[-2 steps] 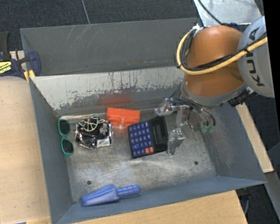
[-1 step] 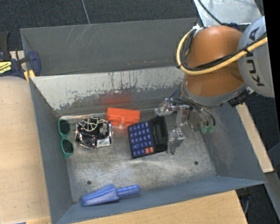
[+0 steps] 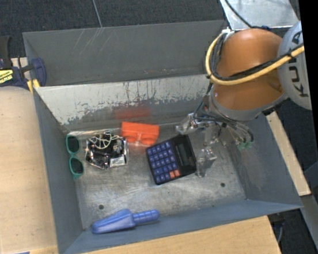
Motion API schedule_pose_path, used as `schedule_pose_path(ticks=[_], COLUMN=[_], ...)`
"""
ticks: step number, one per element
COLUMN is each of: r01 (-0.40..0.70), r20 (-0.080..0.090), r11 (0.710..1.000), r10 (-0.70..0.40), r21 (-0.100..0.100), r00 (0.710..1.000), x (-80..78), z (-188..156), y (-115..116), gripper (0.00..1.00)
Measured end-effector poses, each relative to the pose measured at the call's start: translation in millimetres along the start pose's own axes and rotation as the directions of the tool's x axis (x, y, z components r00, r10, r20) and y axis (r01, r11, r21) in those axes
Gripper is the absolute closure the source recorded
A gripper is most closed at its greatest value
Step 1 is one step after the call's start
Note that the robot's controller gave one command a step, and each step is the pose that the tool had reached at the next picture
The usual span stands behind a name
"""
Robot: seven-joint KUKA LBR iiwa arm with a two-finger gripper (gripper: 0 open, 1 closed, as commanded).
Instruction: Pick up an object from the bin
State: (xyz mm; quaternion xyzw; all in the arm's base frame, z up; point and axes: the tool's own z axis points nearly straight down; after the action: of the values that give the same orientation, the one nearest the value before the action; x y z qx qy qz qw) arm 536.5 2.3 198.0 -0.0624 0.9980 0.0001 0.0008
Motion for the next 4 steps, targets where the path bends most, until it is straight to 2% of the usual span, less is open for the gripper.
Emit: schedule_pose_path(ticks=[1,2,3,4], r01=[0.315,0.471,0.306,0.237], r20=[0.002,0.000,0.000,0.003], r11=[0.949,0.882,0.952,0.971], r10=[-0.315,-0.471,-0.306,-0.237], r21=[0.002,0.000,-0.002,0.002], r00=[0.949,0.882,0.952,0.971], x=[6.3,5.5,2.9,-3.8], z=[7,-1,-31,-29], y=[-4,12,4,18], gripper=[1.00,1.00,1.00,1.00])
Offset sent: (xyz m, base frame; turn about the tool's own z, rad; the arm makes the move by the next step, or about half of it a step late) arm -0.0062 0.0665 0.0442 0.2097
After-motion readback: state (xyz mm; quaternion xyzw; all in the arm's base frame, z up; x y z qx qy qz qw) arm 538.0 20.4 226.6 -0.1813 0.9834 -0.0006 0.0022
